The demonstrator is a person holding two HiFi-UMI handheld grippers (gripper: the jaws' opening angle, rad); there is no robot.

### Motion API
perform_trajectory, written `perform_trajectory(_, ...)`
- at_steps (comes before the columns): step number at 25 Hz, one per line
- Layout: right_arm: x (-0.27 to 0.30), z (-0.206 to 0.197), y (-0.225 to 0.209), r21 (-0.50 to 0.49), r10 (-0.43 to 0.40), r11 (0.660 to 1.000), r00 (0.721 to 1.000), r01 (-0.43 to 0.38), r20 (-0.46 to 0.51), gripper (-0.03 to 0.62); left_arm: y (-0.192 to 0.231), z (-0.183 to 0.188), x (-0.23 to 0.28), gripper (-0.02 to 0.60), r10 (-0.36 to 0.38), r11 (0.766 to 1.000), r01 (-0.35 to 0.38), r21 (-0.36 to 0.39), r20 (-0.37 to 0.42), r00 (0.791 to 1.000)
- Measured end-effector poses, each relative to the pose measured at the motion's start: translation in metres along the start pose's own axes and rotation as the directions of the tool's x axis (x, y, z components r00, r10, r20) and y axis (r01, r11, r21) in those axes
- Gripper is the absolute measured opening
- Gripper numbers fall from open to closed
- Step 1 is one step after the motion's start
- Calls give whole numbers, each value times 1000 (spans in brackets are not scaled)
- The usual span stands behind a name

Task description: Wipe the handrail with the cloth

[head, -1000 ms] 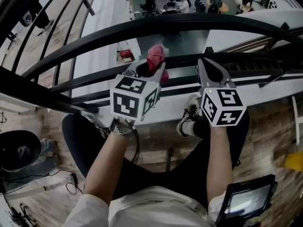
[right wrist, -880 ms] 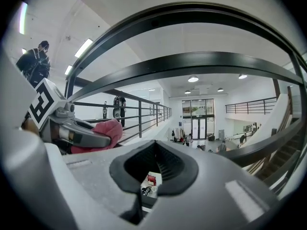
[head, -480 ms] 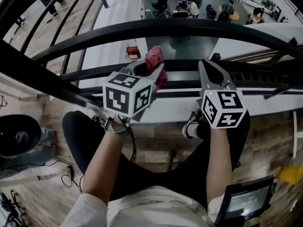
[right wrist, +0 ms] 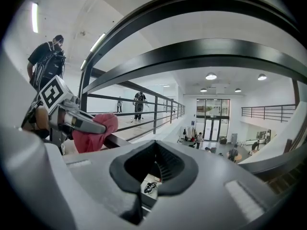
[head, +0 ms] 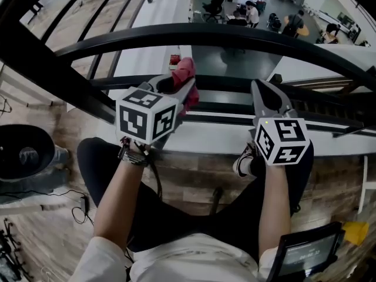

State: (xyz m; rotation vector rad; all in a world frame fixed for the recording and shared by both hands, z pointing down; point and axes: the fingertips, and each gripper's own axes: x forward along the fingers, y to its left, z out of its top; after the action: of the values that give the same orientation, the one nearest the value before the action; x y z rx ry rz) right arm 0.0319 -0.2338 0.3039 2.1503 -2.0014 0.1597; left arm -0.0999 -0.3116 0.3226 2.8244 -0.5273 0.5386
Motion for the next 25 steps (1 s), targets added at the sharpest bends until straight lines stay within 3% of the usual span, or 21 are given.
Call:
perform_trajectory(4, 5, 0, 17, -54, 27, 998, 1000, -28, -11, 2, 15, -2, -12, 69, -1, 1000, 1, 30, -17, 1000)
perform_trajectory(9, 10, 5, 32, -1, 82, 997, 997, -82, -7, 2, 35, -3, -31, 69, 2, 1000, -2, 21, -9, 1000)
perform_trajectory(15, 14, -1, 37, -11, 75, 997, 996, -76, -37, 2, 68, -7, -59, 69, 89, 995, -89, 47, 8, 996)
perform_trajectory(25, 18, -1, 27, -5, 69, 998, 998, -69, -12, 2, 116, -15, -91, 69, 209, 977, -209, -39, 5, 978)
